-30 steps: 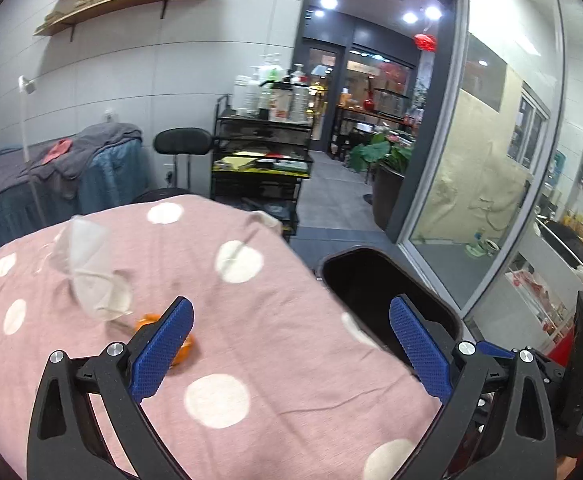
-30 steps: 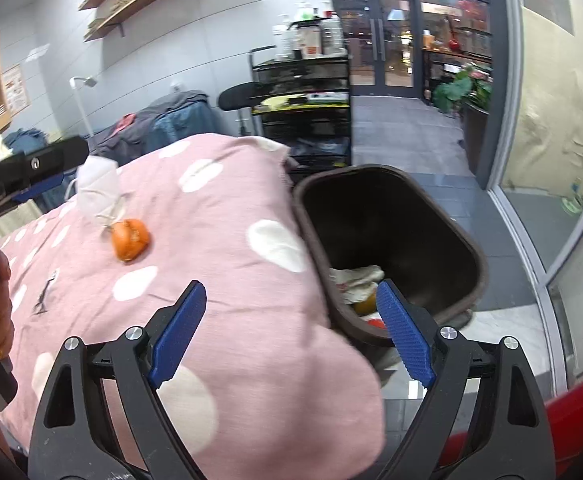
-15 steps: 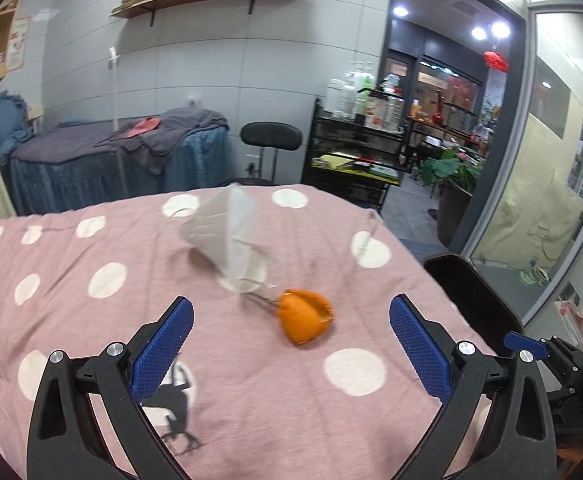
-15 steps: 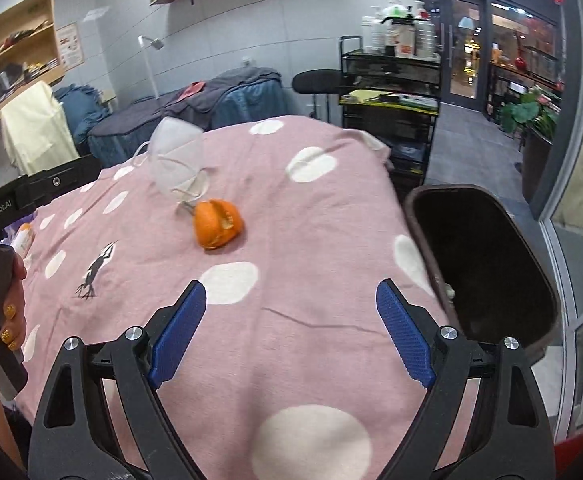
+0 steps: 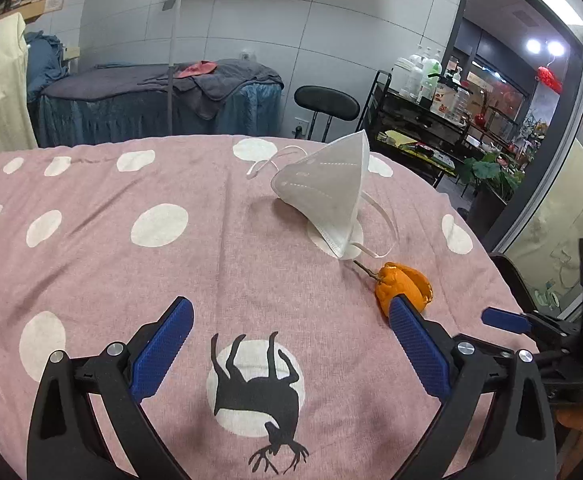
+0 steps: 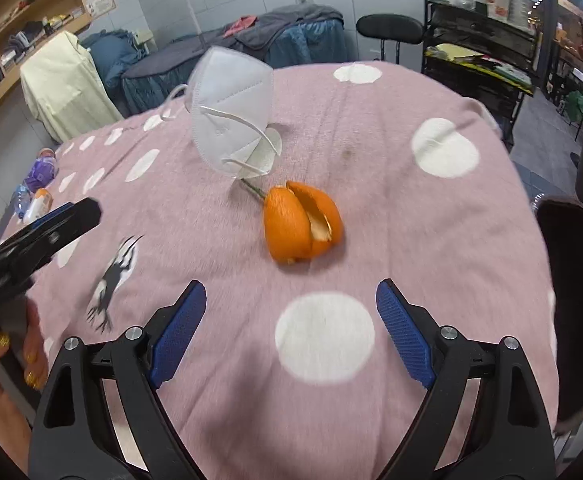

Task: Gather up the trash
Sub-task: 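Grasp the orange peel with the right gripper while the left grasps the white mask, then carry the orange peel into the bin and open the right gripper, then carry the white mask into the bin and open the left gripper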

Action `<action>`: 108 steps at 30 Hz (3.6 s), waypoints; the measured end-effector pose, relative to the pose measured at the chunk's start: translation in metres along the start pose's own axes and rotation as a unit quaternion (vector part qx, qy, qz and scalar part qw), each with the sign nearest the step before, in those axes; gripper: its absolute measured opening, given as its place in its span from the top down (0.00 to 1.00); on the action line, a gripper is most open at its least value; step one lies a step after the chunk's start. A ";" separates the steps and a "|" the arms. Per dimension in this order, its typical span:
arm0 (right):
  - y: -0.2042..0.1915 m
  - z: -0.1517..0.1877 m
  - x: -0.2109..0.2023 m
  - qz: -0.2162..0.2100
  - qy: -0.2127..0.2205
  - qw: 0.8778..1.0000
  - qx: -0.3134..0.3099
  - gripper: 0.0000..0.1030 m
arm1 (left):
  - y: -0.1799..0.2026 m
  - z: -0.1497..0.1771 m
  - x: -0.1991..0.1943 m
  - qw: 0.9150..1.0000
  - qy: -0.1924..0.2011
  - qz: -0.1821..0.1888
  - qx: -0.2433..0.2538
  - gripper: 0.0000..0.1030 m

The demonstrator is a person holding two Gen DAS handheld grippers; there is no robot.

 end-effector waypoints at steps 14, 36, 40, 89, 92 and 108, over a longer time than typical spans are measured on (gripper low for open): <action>-0.007 -0.035 0.084 0.025 -0.082 0.996 -0.038 0.53 | 0.014 -0.027 0.032 0.999 -0.001 0.004 0.044 0.07; 0.030 0.010 -0.023 -0.006 -0.008 1.000 0.021 0.61 | 0.040 -0.059 0.108 0.999 -0.010 0.023 0.041 0.97; 0.041 0.011 -0.041 -0.004 0.019 0.999 0.032 0.61 | 0.049 -0.058 0.092 0.999 0.011 0.022 0.047 0.98; 0.314 0.017 -0.081 0.132 0.105 0.957 0.236 0.61 | 0.252 -0.059 -0.017 0.969 0.109 0.174 0.137 0.98; 0.321 0.021 -0.069 0.129 0.094 0.955 0.250 0.60 | 0.255 -0.059 -0.014 0.969 0.105 0.175 0.139 0.98; 0.309 0.048 -0.102 0.156 0.140 0.952 0.225 0.38 | 0.296 -0.068 -0.014 0.955 0.104 0.207 0.187 0.98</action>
Point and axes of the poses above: each gripper's, at about its wrist camera, not at the fingertips, and x roughly the way its jaws point, y to its right, z to its underside, the point moved 6 cm from there along x, roughly the way its jaws point, and after that the axes turned 12 degrees about x, right-handed, at the moved point
